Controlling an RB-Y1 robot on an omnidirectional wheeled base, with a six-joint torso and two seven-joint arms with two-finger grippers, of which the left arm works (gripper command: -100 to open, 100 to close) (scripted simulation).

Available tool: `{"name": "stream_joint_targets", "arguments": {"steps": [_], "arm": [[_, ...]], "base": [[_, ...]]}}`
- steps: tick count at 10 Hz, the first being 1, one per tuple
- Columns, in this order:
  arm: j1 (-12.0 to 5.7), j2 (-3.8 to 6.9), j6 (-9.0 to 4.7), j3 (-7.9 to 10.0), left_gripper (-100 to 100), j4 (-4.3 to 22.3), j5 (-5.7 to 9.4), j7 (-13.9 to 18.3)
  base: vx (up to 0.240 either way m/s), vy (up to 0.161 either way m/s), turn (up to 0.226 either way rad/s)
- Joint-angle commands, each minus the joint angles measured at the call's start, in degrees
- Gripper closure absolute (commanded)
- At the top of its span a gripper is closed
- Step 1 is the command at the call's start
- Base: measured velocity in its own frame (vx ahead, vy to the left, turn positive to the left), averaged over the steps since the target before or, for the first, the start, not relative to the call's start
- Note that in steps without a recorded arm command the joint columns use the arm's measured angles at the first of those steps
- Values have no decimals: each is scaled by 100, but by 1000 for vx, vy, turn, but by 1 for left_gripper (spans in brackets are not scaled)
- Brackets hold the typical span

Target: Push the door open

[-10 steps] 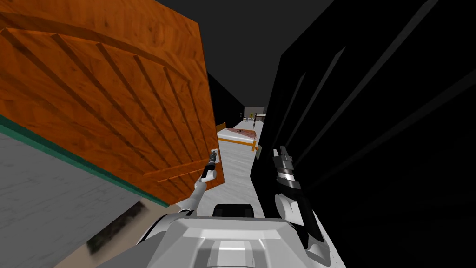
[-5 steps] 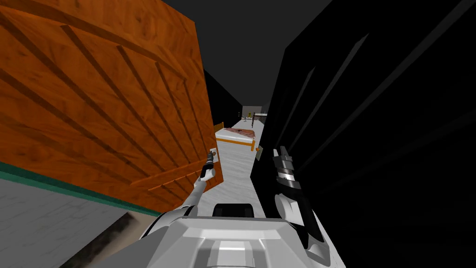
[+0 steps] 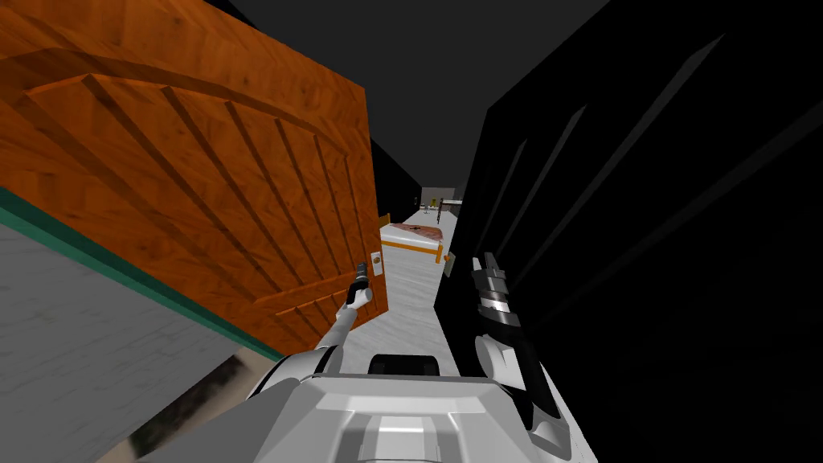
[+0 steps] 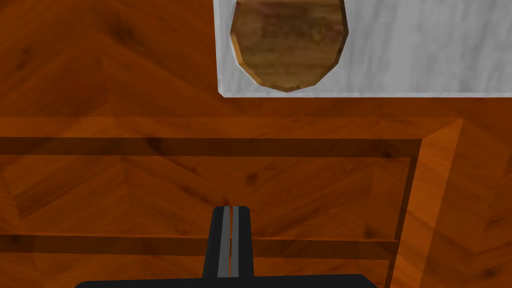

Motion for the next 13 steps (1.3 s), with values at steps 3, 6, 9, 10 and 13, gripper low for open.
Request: {"name": "stream_joint_targets", "arguments": {"steps": [3, 6, 9, 10, 13], "arm": [[-319, -55, -274, 7, -100, 467, 387, -378], [-579, -176, -490, 11, -100, 846, 707, -680], [-805, -350, -679, 15, -100, 1177, 987, -943], [-918, -469, -774, 17, -100, 1344, 1127, -1075], [-976, -561, -822, 19, -100, 1425, 1199, -1154]], "base": [[-107, -28, 9], [-97, -27, 3], [-80, -60, -4], [-76, -91, -23], [-43, -95, -18]]}}
